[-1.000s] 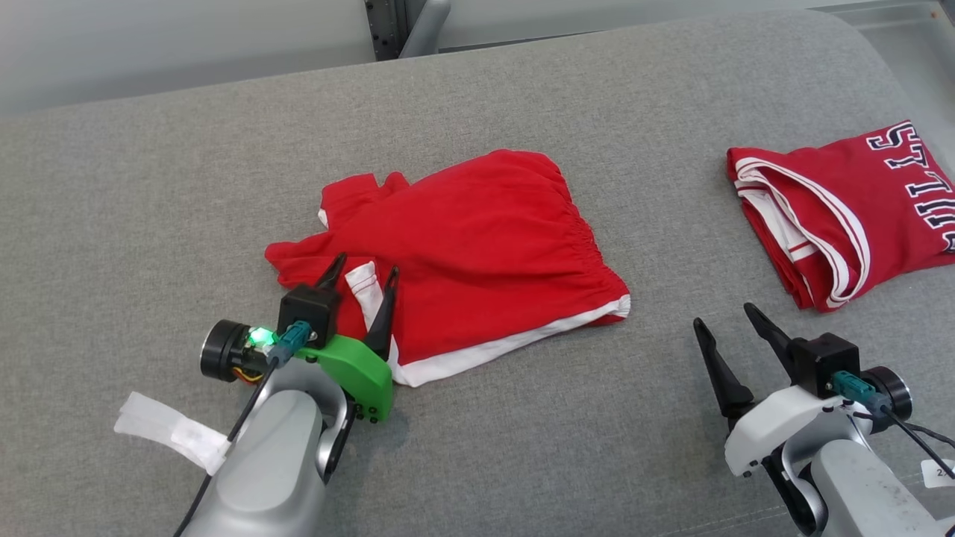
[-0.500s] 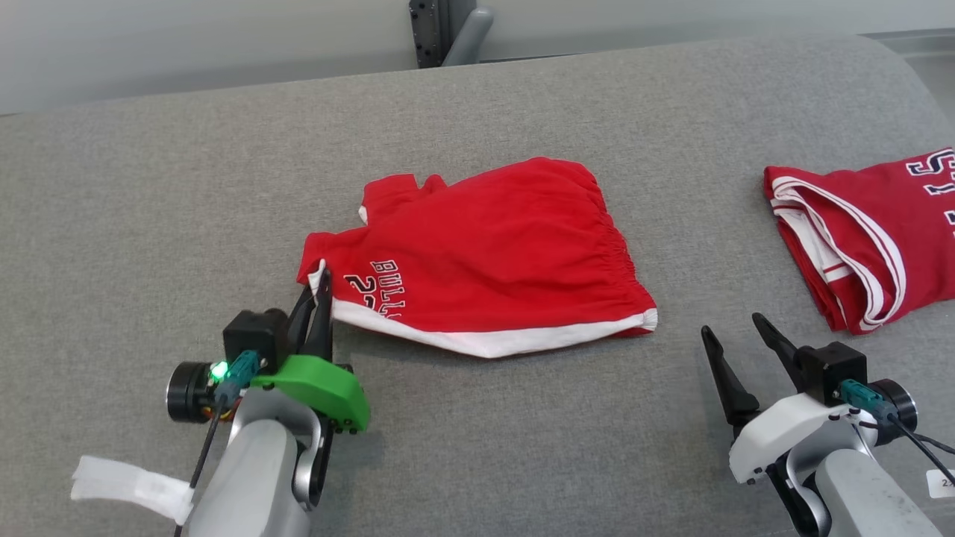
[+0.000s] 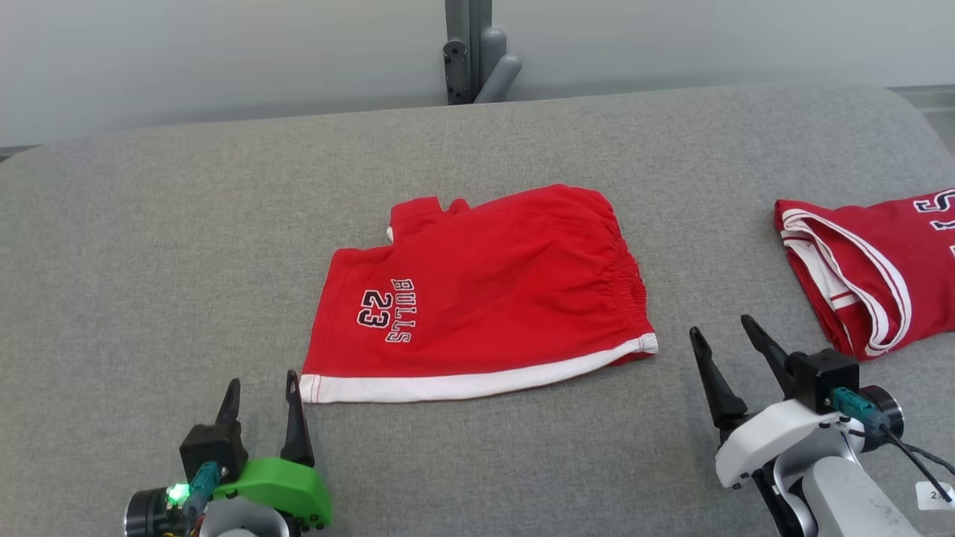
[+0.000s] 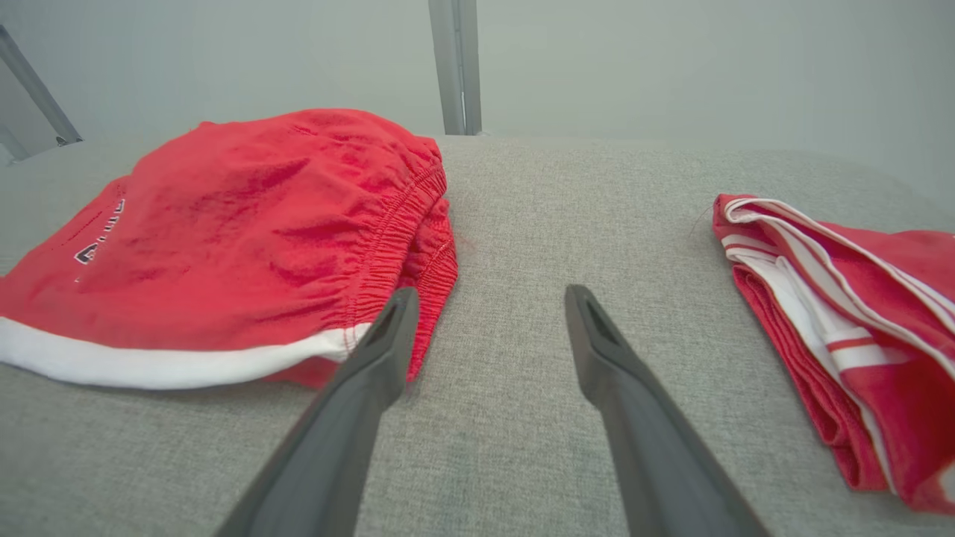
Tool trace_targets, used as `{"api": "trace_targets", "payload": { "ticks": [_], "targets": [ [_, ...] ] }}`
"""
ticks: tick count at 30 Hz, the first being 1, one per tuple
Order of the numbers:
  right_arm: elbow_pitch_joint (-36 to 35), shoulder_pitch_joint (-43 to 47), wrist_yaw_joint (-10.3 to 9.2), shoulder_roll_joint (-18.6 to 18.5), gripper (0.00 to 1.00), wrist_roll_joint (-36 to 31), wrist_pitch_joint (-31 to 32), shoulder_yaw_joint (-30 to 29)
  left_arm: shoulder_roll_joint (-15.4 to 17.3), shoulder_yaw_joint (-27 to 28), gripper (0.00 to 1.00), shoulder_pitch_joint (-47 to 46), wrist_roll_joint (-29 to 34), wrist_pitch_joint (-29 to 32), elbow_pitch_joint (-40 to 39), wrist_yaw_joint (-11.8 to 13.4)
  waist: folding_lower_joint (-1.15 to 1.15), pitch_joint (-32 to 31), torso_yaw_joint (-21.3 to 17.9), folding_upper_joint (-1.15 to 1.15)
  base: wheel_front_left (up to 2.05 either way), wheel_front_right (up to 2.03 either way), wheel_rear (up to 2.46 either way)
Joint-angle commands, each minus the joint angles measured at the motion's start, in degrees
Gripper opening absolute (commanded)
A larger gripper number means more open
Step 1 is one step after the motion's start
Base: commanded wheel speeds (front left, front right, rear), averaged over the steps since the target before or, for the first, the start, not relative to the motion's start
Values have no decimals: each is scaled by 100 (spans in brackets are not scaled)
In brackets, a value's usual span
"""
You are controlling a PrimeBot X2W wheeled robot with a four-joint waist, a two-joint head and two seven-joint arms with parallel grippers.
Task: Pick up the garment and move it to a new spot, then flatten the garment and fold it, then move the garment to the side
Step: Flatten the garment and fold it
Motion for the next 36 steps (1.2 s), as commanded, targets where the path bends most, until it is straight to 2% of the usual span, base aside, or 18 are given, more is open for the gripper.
{"api": "trace_targets", "payload": {
  "ticks": [1,10,20,25,36],
  "targets": [
    [-139,150,-7,33,100,-59,-17,-33,23,124,100,232,202,0,-114,-11,0,-267,-63,45,0,0,0],
    [-490,564,-7,250,100,-211,-17,-20,39,505,100,875,624,0,-564,-198,0,-667,-163,45,0,0,0],
    [-610,1008,-7,416,100,-217,-17,53,23,528,100,1407,841,0,-999,-421,0,-829,-188,45,0,0,0],
    [-627,978,-7,382,100,-187,-17,73,20,455,100,1379,732,0,-1016,-484,0,-714,-189,45,0,0,0],
    [-678,569,-7,328,100,-192,-17,177,20,237,100,443,277,0,-291,-973,0,104,-203,45,0,0,0]
  ]
}}
